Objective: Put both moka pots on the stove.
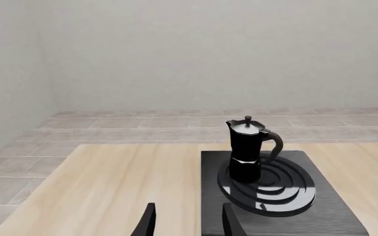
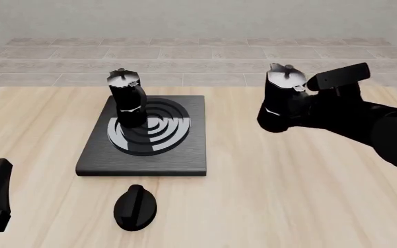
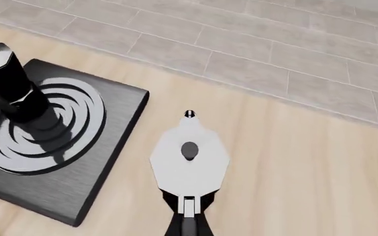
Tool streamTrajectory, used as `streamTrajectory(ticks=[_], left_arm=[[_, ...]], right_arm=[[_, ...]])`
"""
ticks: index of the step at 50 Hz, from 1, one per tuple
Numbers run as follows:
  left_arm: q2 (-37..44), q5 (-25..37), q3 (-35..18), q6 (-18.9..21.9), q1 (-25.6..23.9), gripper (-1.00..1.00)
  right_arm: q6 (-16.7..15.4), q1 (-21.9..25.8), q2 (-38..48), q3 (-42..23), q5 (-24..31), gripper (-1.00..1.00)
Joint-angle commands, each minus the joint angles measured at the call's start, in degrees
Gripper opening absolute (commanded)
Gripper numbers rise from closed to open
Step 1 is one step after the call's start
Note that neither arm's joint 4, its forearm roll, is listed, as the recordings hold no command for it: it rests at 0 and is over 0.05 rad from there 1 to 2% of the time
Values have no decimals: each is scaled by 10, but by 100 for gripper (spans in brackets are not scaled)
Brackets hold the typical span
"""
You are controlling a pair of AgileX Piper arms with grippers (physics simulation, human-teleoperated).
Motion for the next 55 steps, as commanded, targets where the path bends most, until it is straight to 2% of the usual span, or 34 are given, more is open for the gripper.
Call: streamTrajectory(ticks=[1, 12, 25, 55], left_arm=[[0, 0, 0, 1, 0, 100], [0, -1, 0, 3, 0, 100], [0, 2, -3, 4, 1, 100], [0, 0, -2, 4, 4, 100]], right_arm=[[-21, 40, 27, -65, -8, -100], [-18, 76, 64, -121, 0, -100], [-21, 105, 95, -153, -6, -100], [19, 132, 147, -204, -23, -100]])
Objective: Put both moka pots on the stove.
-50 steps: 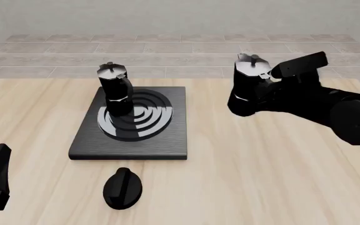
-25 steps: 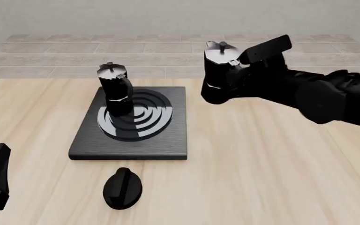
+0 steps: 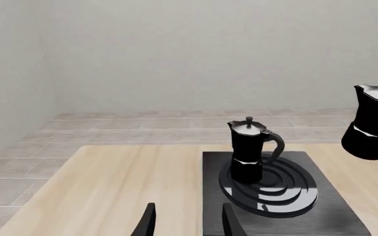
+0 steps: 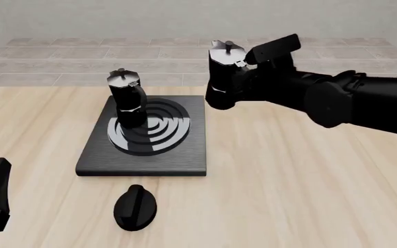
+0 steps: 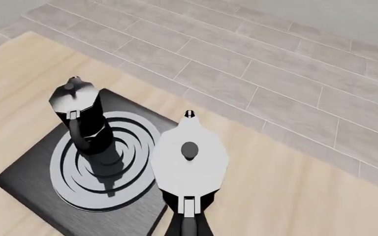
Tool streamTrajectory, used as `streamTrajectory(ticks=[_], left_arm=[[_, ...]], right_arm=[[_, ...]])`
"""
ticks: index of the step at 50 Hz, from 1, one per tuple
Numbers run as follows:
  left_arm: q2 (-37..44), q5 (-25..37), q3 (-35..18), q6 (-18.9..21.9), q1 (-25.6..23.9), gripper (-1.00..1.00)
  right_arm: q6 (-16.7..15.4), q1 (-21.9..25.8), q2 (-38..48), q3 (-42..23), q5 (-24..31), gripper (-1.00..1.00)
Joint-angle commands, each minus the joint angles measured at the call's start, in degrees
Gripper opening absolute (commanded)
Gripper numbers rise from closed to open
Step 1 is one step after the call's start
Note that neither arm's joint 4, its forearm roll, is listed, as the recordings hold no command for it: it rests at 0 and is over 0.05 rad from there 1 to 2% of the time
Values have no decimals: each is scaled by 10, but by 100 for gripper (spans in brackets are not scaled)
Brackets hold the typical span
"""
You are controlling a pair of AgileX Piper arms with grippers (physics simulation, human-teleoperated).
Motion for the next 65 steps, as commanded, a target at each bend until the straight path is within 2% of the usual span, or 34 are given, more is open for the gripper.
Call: streamTrajectory(ticks=[1, 26, 65], left_arm=[[0, 1, 0, 0, 1, 100], [0, 1, 1, 0, 2, 100], [0, 4, -2, -3, 6, 100]], right_arm=[[15, 11, 5, -31, -10, -100], [33, 35, 52, -61, -24, -100], [21, 78, 134, -176, 11, -100]])
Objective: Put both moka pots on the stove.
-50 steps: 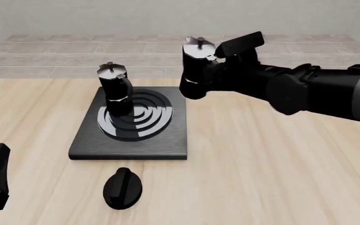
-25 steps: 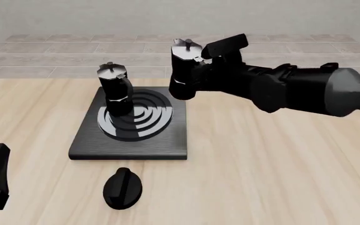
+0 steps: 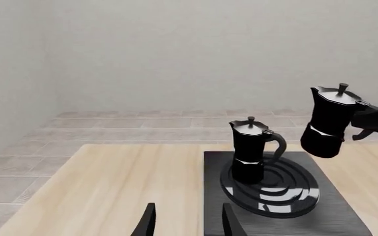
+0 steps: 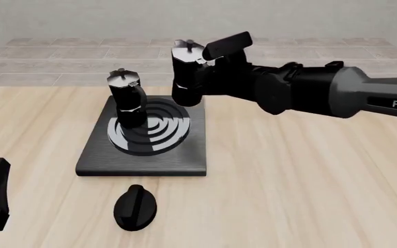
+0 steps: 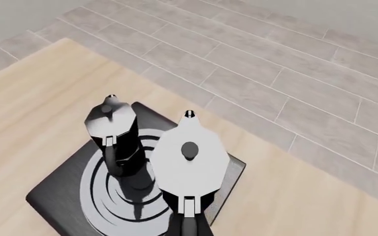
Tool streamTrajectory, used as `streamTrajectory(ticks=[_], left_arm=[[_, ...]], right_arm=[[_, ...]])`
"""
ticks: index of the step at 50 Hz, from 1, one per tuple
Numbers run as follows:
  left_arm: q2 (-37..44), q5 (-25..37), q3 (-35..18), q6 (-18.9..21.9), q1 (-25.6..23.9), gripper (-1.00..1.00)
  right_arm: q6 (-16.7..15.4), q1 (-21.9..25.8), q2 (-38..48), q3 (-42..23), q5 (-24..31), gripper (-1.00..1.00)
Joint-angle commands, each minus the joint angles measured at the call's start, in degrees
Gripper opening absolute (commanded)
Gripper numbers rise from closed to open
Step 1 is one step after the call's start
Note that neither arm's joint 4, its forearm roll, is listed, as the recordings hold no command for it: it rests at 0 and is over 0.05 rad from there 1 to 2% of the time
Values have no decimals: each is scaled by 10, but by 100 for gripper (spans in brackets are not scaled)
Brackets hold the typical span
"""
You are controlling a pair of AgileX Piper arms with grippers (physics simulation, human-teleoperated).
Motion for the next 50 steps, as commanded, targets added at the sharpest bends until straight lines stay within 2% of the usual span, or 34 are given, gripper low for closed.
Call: streamTrajectory(ticks=[1, 17, 50], left_arm=[[0, 2, -1, -1, 1, 100], [0, 1, 1, -2, 1, 100], [0, 0, 2, -2, 0, 100]], right_arm=[[1, 15, 11, -44, 3, -100], [1, 28, 46, -69, 7, -100], [8, 24, 76, -64, -11, -100]])
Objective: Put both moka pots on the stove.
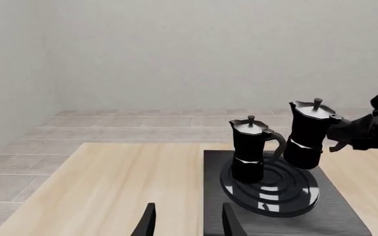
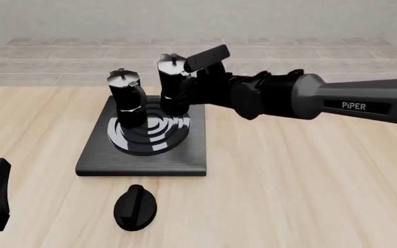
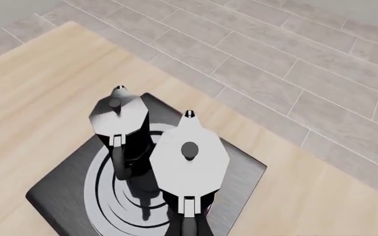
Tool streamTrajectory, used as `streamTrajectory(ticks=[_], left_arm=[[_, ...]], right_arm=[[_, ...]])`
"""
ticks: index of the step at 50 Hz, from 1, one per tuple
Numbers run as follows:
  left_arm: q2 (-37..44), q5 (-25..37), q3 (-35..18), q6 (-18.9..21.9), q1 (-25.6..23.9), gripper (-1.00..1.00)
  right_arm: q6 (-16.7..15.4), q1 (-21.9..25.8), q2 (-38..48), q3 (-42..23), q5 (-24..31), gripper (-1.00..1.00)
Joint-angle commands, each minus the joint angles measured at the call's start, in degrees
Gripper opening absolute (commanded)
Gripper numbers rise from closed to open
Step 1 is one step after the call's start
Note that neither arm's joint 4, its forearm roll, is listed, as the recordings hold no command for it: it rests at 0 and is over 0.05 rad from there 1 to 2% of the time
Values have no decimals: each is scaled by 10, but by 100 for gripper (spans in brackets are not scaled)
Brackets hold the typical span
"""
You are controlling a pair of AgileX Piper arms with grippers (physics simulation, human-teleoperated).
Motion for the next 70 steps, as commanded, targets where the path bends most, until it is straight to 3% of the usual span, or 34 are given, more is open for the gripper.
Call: streamTrajectory(ticks=[1, 70], left_arm=[[0, -1, 1, 0, 0, 100], [0, -3, 0, -3, 4, 100]], right_arm=[[9, 3, -4, -11, -12, -100], [13, 9, 30, 16, -40, -100]])
